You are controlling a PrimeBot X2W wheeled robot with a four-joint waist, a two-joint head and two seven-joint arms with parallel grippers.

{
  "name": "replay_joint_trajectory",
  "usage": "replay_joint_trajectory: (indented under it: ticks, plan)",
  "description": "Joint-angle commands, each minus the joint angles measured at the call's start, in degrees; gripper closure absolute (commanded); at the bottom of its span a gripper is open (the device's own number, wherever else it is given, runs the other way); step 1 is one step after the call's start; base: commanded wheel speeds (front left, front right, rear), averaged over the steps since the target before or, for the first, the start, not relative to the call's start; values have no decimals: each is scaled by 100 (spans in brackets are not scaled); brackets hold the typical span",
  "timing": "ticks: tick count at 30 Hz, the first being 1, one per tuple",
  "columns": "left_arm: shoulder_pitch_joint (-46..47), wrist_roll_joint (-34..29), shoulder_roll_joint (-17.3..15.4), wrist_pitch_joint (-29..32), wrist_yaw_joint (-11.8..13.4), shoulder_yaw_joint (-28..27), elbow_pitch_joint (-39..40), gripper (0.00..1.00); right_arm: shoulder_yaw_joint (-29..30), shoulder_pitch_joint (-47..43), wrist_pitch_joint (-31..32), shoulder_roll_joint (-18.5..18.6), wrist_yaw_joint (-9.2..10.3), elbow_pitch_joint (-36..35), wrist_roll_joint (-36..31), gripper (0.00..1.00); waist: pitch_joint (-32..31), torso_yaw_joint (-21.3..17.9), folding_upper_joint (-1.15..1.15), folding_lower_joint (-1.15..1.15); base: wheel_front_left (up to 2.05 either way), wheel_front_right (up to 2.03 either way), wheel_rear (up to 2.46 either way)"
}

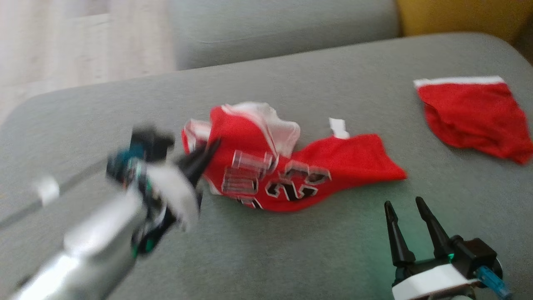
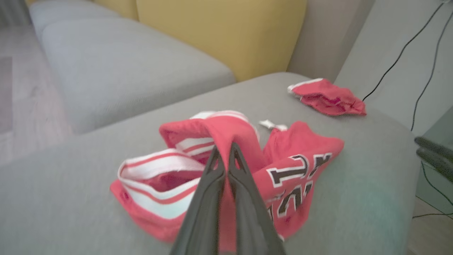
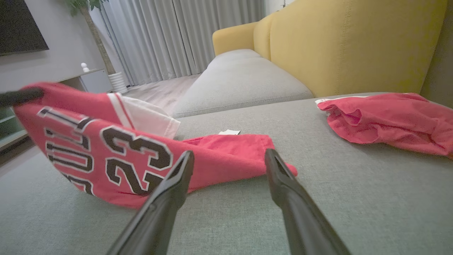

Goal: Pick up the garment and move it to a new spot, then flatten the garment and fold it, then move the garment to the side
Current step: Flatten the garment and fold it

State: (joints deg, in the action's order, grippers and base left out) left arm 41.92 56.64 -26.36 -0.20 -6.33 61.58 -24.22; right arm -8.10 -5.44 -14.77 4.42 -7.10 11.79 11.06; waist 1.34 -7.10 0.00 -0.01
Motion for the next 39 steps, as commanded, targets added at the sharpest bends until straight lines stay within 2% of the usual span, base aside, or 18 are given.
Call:
replay_joint_trajectory:
  ticks: [1, 5, 7, 11, 15, 17, 21, 26, 29, 33, 39]
  plan:
    - [-41, 20, -335, -85, 113, -174, 216, 100, -94, 91, -23, 66, -39, -199, -29, 0, -168, 413, 0, 1, 0, 0, 0]
    - [-879, 275, -652, -255, 363, -166, 616, 100, -69, 107, -23, 57, -39, -237, -44, 0, -174, 717, 0, 1, 0, 0, 0]
    - [-1321, 446, -746, -354, 399, -136, 820, 100, -50, 133, -23, 49, -39, -262, -49, 0, -165, 810, 0, 1, 0, 0, 0]
    - [-1896, 610, -818, -466, 368, 0, 1074, 100, -33, 147, -23, 35, -39, -266, -56, 0, -152, 923, 0, 1, 0, 0, 0]
    - [-2366, 729, -780, -554, 447, 132, 1230, 100, 18, 123, -23, 6, -39, -261, -56, 0, -156, 1030, 0, 1, 0, 0, 0]
    - [-2470, 757, -739, -537, 533, 174, 1328, 0, 47, 89, -23, -20, -39, -245, -42, 0, -158, 1084, 0, 1, 0, 0, 0]
    - [-2314, 652, -883, -522, 675, 94, 1595, 0, 21, 70, -23, -36, -39, -237, -46, 0, -150, 1079, 0, 1, 0, 0, 0]
    - [-1642, 350, -1357, -362, 840, -201, 2251, 0, -20, 130, -23, -5, -39, -239, -49, 0, -66, 973, 0, 1, 0, 0, 0]
    - [-1076, 132, -1580, -95, 849, -341, 2551, 0, -53, 164, -23, 7, -39, -225, -46, 0, 12, 879, 0, 1, 0, 0, 0]
    - [-332, -127, -1663, 519, 660, -287, 2583, 0, -106, 257, -23, 29, -39, -214, -38, 0, 132, 715, 0, 1, 0, 0, 0]
    - [348, 116, -1516, 1626, 262, -69, 2087, 0, -157, 413, -23, 46, -39, -208, -26, 0, 292, 393, 0, 1, 0, 0, 0]
